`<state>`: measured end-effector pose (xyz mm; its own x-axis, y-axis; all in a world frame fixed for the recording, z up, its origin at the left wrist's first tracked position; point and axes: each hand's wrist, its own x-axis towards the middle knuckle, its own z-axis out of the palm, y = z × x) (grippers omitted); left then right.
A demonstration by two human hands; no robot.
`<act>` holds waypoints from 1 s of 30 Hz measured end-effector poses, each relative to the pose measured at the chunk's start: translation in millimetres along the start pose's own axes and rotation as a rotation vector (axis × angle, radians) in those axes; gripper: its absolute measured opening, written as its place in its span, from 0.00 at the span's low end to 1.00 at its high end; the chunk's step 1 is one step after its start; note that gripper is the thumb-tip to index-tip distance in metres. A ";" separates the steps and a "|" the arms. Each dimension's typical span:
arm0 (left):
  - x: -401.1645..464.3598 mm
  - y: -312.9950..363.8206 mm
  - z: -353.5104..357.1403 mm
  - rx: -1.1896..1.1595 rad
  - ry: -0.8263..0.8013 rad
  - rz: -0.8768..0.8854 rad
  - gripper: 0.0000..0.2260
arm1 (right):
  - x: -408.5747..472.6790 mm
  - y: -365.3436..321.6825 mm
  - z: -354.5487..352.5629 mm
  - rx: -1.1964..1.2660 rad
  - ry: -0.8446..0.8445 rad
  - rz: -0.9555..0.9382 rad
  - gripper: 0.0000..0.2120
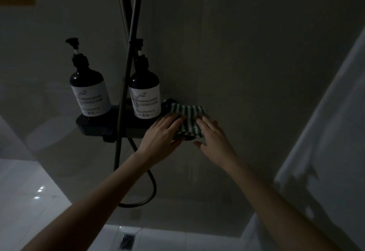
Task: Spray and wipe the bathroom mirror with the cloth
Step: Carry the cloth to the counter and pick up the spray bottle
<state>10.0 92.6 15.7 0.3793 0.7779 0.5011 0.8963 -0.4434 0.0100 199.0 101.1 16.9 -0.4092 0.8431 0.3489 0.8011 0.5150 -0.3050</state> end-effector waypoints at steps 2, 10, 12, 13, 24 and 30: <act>0.8 -5.0 0.9 -0.025 -0.009 0.008 0.25 | 4.6 -1.5 3.6 0.024 0.012 -0.021 0.30; -7.2 -3.7 5.0 -0.066 0.097 0.033 0.17 | 3.6 1.2 15.6 0.051 0.141 -0.029 0.23; -10.7 -1.5 3.6 -0.080 0.115 0.037 0.17 | -2.5 -0.5 17.8 0.063 0.216 -0.034 0.22; -12.9 -0.6 2.5 -0.078 0.120 0.048 0.17 | -6.2 -1.7 18.4 0.067 0.241 -0.036 0.22; -66.2 -6.0 -44.9 0.033 0.219 0.185 0.16 | -35.4 -45.1 8.5 0.045 0.399 -0.327 0.22; -117.1 -28.7 -84.7 0.164 0.311 0.080 0.17 | -18.2 -96.3 22.7 0.141 0.412 -0.515 0.21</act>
<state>-79.6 -23.5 30.0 0.3839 0.5599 0.7342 0.9013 -0.4001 -0.1662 119.4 39.6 19.8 -0.5009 0.3712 0.7819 0.4723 0.8742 -0.1125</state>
